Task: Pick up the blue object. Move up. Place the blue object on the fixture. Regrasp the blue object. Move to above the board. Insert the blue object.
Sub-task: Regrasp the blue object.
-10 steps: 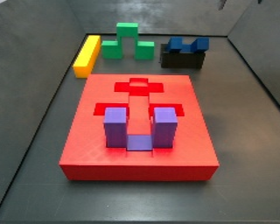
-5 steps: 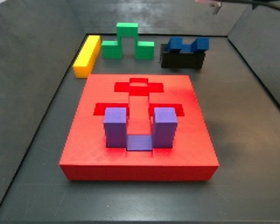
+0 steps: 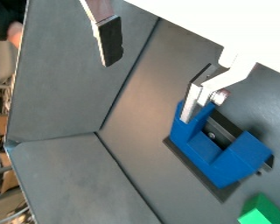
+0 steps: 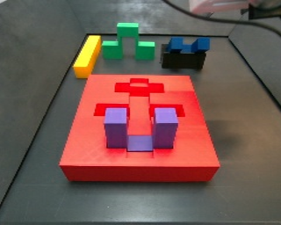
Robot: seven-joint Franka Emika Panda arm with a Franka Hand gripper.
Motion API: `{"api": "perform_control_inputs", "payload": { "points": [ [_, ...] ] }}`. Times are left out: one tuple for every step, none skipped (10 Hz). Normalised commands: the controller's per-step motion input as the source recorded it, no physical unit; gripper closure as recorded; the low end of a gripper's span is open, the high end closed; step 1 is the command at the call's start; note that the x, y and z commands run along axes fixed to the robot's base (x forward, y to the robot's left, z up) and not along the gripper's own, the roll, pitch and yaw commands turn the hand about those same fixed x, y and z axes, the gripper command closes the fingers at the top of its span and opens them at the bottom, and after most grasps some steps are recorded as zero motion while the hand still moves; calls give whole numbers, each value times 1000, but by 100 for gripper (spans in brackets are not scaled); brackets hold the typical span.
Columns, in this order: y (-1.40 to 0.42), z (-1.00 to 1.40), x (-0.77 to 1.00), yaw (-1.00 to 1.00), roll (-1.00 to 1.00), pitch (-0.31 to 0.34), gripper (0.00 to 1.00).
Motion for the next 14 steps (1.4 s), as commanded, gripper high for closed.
{"api": "perform_control_inputs", "payload": {
  "points": [
    [-51,-303,374,0,543,257,0],
    [0,-391,323,0,409,174,0],
    [0,-506,517,0,83,23,0],
    [71,-469,569,0,0,0,0],
    [129,-454,371,0,0,0,0],
    [163,-351,111,0,0,0,0],
    [129,-266,0,0,-77,100,0],
    [43,-309,60,0,-60,77,0],
    [0,-297,83,0,0,66,0],
    [63,-209,0,0,-46,154,0],
    [74,-120,-69,-71,-114,246,0],
    [0,-34,-97,-71,-226,246,0],
    [0,-209,6,0,-74,103,0],
    [0,-320,191,0,0,63,0]
  ]
}}
